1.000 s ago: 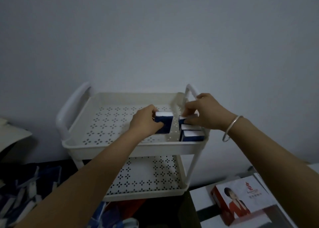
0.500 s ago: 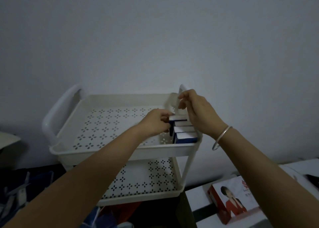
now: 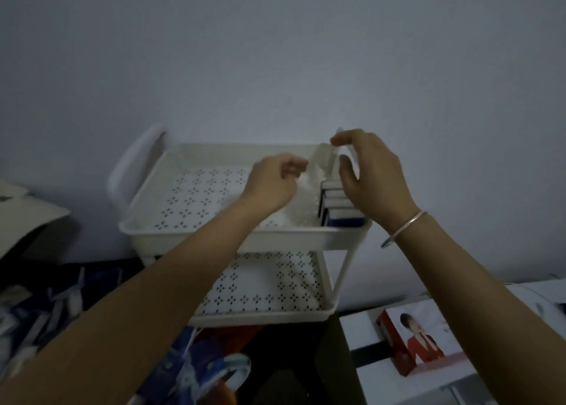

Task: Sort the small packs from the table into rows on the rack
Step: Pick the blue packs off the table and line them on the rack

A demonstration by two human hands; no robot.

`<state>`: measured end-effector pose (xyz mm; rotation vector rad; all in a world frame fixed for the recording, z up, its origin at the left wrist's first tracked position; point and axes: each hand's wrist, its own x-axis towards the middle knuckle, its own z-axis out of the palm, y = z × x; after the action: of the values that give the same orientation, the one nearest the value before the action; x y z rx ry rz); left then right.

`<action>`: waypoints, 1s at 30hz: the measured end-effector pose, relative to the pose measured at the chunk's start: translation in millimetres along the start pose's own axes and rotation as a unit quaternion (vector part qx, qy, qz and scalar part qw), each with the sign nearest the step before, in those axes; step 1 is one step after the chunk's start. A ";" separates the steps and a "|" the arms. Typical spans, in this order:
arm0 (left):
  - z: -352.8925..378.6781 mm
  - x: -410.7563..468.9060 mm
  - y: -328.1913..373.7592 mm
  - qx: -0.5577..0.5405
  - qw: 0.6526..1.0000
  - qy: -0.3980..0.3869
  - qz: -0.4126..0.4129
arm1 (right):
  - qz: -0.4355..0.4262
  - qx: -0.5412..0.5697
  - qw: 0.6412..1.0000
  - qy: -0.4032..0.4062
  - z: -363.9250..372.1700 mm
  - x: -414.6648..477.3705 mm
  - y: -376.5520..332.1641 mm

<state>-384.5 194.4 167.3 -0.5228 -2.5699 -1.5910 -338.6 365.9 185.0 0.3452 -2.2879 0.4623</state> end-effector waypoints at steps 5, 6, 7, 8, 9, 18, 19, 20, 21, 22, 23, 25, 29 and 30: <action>-61.3 -82.0 -12.4 -0.029 0.987 0.132 0.081 | -0.034 0.178 0.983 -0.044 9.5 -56.9 -89.3; -71.1 -102.6 -22.9 -0.018 0.981 0.164 0.102 | -0.038 0.190 0.977 -0.094 23.5 -77.1 -104.0; -78.3 -126.0 -38.3 -0.002 0.974 0.195 0.115 | -0.039 0.199 0.967 -0.156 41.1 -99.2 -117.3; -80.8 -149.4 -56.3 0.011 0.968 0.221 0.115 | -0.034 0.201 0.953 -0.224 61.9 -121.9 -126.5; -79.3 -174.0 -77.1 0.021 0.968 0.232 0.093 | -0.028 0.195 0.936 -0.293 83.9 -142.7 -133.3; -57.2 -316.5 -240.6 0.230 0.935 0.039 -0.267 | 0.265 0.072 0.817 -0.507 218.5 -249.0 -154.7; -58.7 -316.5 -245.1 0.232 0.937 0.025 -0.260 | 0.314 0.064 0.809 -0.493 224.3 -253.0 -156.1; -59.5 -313.9 -248.6 0.235 0.940 0.002 -0.248 | 0.339 0.051 0.804 -0.485 229.7 -254.9 -157.5; -59.7 -310.4 -250.9 0.241 0.941 -0.029 -0.233 | 0.345 0.037 0.803 -0.485 233.9 -256.3 -159.0; -59.2 -306.5 -253.1 0.254 0.941 -0.061 -0.214 | 0.342 0.027 0.803 -0.488 237.4 -256.7 -161.5; -57.5 -302.7 -255.4 0.278 0.937 -0.090 -0.192 | 0.331 0.021 0.806 -0.489 238.6 -255.8 -164.8; -49.6 -296.7 -258.2 0.340 0.916 -0.146 -0.155 | 0.284 0.006 0.819 -0.499 241.0 -256.7 -171.0; -34.1 -286.8 -262.2 0.416 0.864 -0.224 -0.173 | 0.200 -0.013 0.838 -0.507 243.2 -265.9 -172.9; -32.1 -282.7 -261.4 0.425 0.853 -0.239 -0.184 | 0.197 -0.009 0.842 -0.502 241.5 -268.0 -170.1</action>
<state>-207.3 -9.3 -109.0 -0.3564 -3.5044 -0.1887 -246.7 137.9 -129.0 0.0882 -3.4288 0.5318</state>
